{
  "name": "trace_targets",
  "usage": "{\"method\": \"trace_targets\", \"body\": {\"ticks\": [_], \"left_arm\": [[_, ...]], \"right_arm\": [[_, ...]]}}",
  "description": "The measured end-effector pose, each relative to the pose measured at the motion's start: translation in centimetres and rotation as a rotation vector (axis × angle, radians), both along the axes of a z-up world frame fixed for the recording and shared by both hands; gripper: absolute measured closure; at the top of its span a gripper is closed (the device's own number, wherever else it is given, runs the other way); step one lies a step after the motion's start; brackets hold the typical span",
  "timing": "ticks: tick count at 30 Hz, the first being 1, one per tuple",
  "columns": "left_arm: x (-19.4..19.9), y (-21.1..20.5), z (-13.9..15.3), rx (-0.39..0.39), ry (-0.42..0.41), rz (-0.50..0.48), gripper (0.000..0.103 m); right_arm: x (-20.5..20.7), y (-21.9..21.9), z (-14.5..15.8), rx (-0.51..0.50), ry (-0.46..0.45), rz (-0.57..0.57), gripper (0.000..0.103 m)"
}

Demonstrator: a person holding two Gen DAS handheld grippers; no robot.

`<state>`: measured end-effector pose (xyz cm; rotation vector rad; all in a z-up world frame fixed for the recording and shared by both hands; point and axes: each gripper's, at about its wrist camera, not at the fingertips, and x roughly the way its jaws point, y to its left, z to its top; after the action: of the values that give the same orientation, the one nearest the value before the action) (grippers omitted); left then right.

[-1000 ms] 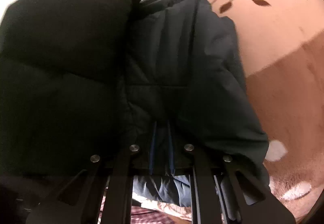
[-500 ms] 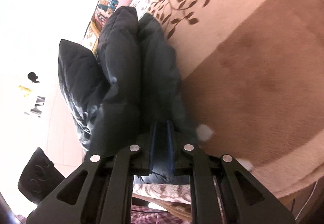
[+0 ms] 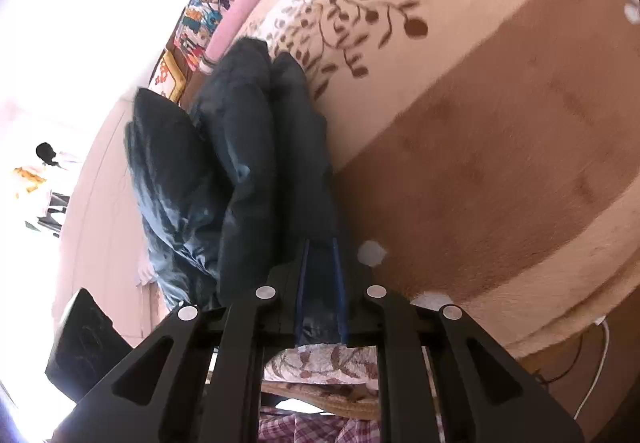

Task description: Fold large clothes

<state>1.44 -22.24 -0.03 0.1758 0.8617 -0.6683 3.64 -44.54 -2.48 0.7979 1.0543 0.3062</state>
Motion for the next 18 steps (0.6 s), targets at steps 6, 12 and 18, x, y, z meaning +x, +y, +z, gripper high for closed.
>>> {"method": "trace_targets", "body": {"ticks": [6,12,18], "left_arm": [[-1.7,2.6,2.7,-0.100,0.018,-0.005,0.041],[-4.4,7.6,6.1,-0.156,-0.096,0.082,0.041],[-3.8,14.1,5.4,-0.161,-0.095,0.357,0.041]], "right_arm": [[-0.1,0.3,3.6,-0.062,-0.064,-0.001,0.089],[1.6,3.8,8.3,-0.181,-0.159,0.102,0.089],[4.8,10.5,12.3,-0.242,-0.247,0.252,0.089]]}}
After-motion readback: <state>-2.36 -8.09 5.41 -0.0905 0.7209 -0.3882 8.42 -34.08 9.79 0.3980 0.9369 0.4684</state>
